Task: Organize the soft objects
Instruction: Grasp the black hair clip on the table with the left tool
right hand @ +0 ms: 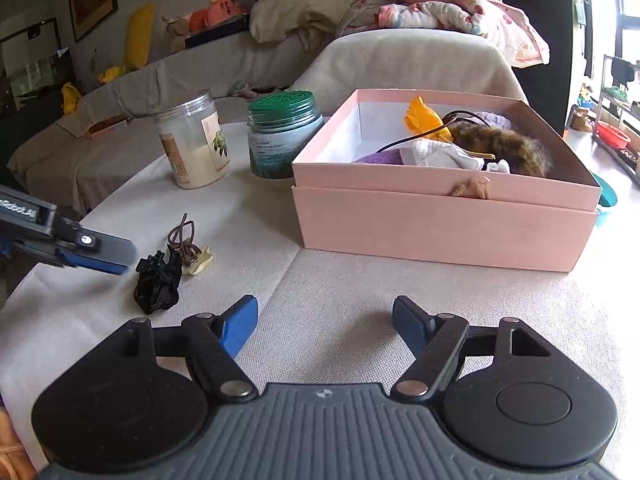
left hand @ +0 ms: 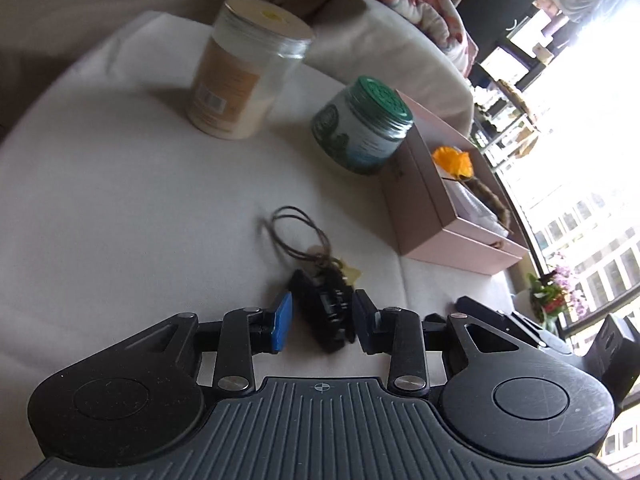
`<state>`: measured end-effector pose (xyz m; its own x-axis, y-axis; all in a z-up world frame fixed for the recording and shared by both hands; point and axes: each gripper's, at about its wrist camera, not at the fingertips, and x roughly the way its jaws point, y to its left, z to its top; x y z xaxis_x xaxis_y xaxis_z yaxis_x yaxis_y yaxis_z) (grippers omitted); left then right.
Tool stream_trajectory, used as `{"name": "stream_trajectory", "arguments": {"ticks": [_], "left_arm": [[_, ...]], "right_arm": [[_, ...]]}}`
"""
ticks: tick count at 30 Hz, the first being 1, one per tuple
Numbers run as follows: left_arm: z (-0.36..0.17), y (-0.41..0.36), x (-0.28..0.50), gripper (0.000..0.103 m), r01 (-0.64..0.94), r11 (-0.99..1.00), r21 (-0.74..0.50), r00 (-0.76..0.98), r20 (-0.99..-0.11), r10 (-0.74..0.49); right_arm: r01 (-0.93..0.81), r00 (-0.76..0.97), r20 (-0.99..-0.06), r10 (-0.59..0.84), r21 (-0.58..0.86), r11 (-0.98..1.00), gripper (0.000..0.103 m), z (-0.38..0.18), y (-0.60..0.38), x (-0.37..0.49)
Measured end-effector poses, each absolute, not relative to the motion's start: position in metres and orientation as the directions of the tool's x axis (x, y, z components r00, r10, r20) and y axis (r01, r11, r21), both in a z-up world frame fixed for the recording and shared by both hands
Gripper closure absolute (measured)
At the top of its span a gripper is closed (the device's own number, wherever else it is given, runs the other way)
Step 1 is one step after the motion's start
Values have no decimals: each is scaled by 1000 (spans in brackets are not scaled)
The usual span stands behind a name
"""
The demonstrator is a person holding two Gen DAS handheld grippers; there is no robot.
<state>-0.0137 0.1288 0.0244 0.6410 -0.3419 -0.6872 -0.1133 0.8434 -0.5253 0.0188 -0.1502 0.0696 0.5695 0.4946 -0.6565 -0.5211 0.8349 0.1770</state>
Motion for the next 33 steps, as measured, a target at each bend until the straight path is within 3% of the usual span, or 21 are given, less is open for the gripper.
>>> {"name": "stream_trajectory", "arguments": {"ticks": [4, 10, 16, 24, 30, 33], "left_arm": [[23, 102, 2, 65, -41, 888, -458, 627, -704, -334], [21, 65, 1, 62, 78, 968, -240, 634, -737, -234], [20, 54, 8, 61, 95, 962, -254, 643, -722, -254], [34, 84, 8, 61, 99, 983, -152, 680, -711, -178], [46, 150, -5, 62, -50, 941, -335, 716, -668, -200], [48, 141, -3, 62, -26, 939, -343, 726, -652, -218]], "right_arm": [[-523, 572, -659, 488, 165, 836, 27, 69, -148, 18], [-527, 570, -662, 487, 161, 835, 25, 68, -145, 18], [-528, 571, -663, 485, 156, 835, 24, 68, -143, 18], [-531, 572, -664, 481, 148, 835, 24, 67, -142, 18], [-533, 571, -666, 481, 144, 834, 23, 67, -142, 18], [-533, 571, -666, 480, 144, 834, 23, 66, -142, 18]]}}
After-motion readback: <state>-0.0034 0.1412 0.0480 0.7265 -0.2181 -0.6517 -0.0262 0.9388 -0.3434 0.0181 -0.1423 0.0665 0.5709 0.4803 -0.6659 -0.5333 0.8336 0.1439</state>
